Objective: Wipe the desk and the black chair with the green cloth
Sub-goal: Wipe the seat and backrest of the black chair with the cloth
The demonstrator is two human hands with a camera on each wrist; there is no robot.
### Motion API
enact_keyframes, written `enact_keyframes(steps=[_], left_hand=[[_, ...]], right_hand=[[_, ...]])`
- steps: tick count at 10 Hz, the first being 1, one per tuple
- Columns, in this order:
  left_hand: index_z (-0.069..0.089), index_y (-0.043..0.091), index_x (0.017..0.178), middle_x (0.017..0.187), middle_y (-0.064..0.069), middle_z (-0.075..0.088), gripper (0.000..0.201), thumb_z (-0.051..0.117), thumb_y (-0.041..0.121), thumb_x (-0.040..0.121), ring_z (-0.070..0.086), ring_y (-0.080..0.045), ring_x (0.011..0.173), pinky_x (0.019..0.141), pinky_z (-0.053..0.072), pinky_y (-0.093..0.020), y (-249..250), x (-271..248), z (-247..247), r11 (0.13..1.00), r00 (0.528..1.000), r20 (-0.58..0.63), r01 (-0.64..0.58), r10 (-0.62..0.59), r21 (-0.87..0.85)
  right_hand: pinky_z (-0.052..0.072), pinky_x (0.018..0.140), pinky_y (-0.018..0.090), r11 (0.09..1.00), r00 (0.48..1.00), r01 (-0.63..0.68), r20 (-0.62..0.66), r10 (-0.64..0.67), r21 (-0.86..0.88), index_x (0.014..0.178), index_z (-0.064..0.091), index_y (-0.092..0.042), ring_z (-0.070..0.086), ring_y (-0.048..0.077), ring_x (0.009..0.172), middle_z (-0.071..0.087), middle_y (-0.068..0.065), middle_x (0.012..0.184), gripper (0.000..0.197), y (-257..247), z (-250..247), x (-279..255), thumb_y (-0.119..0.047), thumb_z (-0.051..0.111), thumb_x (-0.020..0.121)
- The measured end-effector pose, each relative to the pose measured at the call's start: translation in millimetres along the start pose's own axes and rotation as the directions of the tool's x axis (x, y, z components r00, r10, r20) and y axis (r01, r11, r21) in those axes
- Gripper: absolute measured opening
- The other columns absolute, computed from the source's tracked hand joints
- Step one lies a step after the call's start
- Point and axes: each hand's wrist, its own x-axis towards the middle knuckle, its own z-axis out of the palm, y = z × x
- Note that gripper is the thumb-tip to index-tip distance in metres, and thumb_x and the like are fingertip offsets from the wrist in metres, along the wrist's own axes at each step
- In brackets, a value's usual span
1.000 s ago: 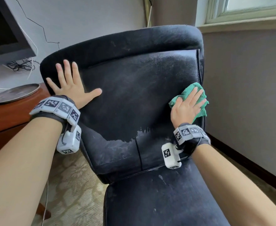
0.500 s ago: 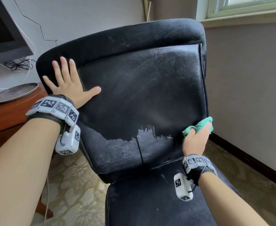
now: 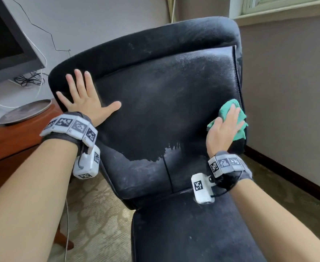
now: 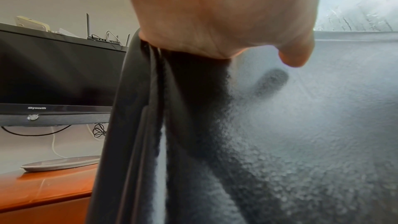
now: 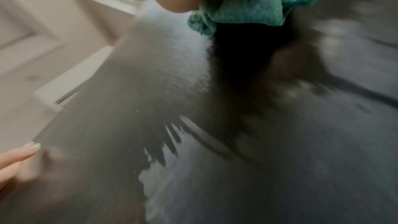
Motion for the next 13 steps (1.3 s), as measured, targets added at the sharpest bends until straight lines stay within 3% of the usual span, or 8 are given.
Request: enact_keyframes(steps=[3, 5, 6, 7, 9, 10, 11, 13], left_hand=[[-0.014, 0.010, 0.149, 0.157, -0.009, -0.020, 0.109, 0.048, 0.069, 0.081, -0.020, -0.027, 0.143, 0.111, -0.007, -0.059, -0.2, 1.2, 1.4, 1.000, 1.000, -0.002, -0.001, 0.001, -0.003], [-0.013, 0.010, 0.149, 0.157, -0.010, -0.019, 0.109, 0.048, 0.068, 0.081, -0.019, -0.028, 0.143, 0.111, -0.007, -0.059, -1.6, 2.3, 4.1, 1.000, 1.000, -0.021, -0.011, 0.011, -0.007], [-0.014, 0.010, 0.149, 0.157, -0.010, -0.019, 0.109, 0.048, 0.069, 0.081, -0.019, -0.028, 0.143, 0.111, -0.007, -0.059, -1.6, 1.3, 3.4, 1.000, 1.000, -0.017, -0.012, 0.012, -0.005], [-0.013, 0.010, 0.149, 0.157, -0.010, -0.019, 0.109, 0.049, 0.068, 0.081, -0.019, -0.028, 0.144, 0.111, -0.007, -0.059, -2.2, 2.3, 4.1, 1.000, 1.000, -0.022, -0.015, 0.015, -0.002], [-0.012, 0.010, 0.150, 0.157, -0.010, -0.017, 0.110, 0.050, 0.069, 0.080, -0.017, -0.028, 0.144, 0.111, -0.006, -0.059, -2.7, 5.8, 9.2, 1.000, 0.998, -0.056, -0.010, 0.010, -0.003], [-0.012, 0.010, 0.150, 0.157, -0.009, -0.016, 0.110, 0.050, 0.069, 0.080, -0.016, -0.028, 0.144, 0.111, -0.005, -0.060, -3.4, 5.4, 9.4, 1.000, 0.998, -0.064, -0.009, 0.009, -0.003], [-0.012, 0.010, 0.150, 0.157, -0.009, -0.016, 0.110, 0.049, 0.070, 0.080, -0.017, -0.028, 0.144, 0.111, -0.005, -0.060, -4.1, 5.0, 9.3, 1.000, 0.998, -0.067, -0.015, 0.014, -0.010], [-0.012, 0.010, 0.150, 0.157, -0.009, -0.017, 0.111, 0.049, 0.070, 0.080, -0.017, -0.028, 0.144, 0.111, -0.006, -0.060, -3.5, 4.9, 8.5, 1.000, 0.998, -0.061, -0.017, 0.016, -0.005]], right_hand=[[0.003, 0.116, 0.031, 0.990, 0.992, 0.128, -0.014, -0.127, 0.051, 0.149, 0.023, -0.012, 0.004, 0.024, 0.146, 0.018, 0.003, 0.157, 0.057, 14.5, 8.3, 4.4, -0.015, 0.036, 0.094], [0.007, 0.113, 0.022, 0.939, 0.951, -0.293, -0.042, 0.305, 0.181, 0.151, 0.004, -0.011, 0.012, 0.022, 0.144, 0.010, 0.008, 0.158, 0.061, 72.4, -0.8, -45.1, -0.011, 0.034, 0.099], [0.016, 0.111, 0.027, 0.770, 0.801, -0.586, 0.034, 0.598, 0.253, 0.151, 0.000, -0.010, 0.024, 0.026, 0.141, 0.017, 0.013, 0.156, 0.057, 92.5, 4.8, -64.1, -0.017, 0.028, 0.103], [0.031, 0.097, 0.023, 0.700, 0.751, -0.635, 0.049, 0.659, 0.327, 0.151, -0.002, -0.012, 0.037, 0.034, 0.132, 0.031, 0.018, 0.150, 0.055, 84.5, 7.8, -69.9, -0.015, 0.025, 0.103], [0.050, 0.057, 0.039, 0.558, 0.706, -0.646, 0.129, 0.696, 0.520, 0.151, -0.007, -0.024, 0.056, 0.048, 0.085, 0.044, 0.028, 0.136, 0.064, 35.1, 1.1, -68.2, -0.014, 0.026, 0.097], [0.045, 0.087, 0.037, 0.622, 0.730, -0.641, 0.109, 0.674, 0.450, 0.151, 0.001, -0.010, 0.051, 0.032, 0.112, 0.030, 0.019, 0.150, 0.057, 22.1, 10.6, -75.3, -0.009, 0.027, 0.100], [0.005, 0.117, 0.034, 0.806, 0.833, -0.550, 0.214, 0.510, 0.218, 0.150, -0.005, -0.012, 0.003, 0.023, 0.146, -0.006, 0.005, 0.159, 0.058, 9.3, 24.6, -91.8, -0.012, 0.026, 0.102], [-0.007, 0.117, 0.039, 0.887, 0.883, -0.429, 0.288, 0.371, 0.171, 0.151, -0.004, -0.018, -0.017, 0.027, 0.144, -0.013, 0.000, 0.159, 0.057, 0.4, 40.9, -104.1, -0.012, 0.022, 0.101]])
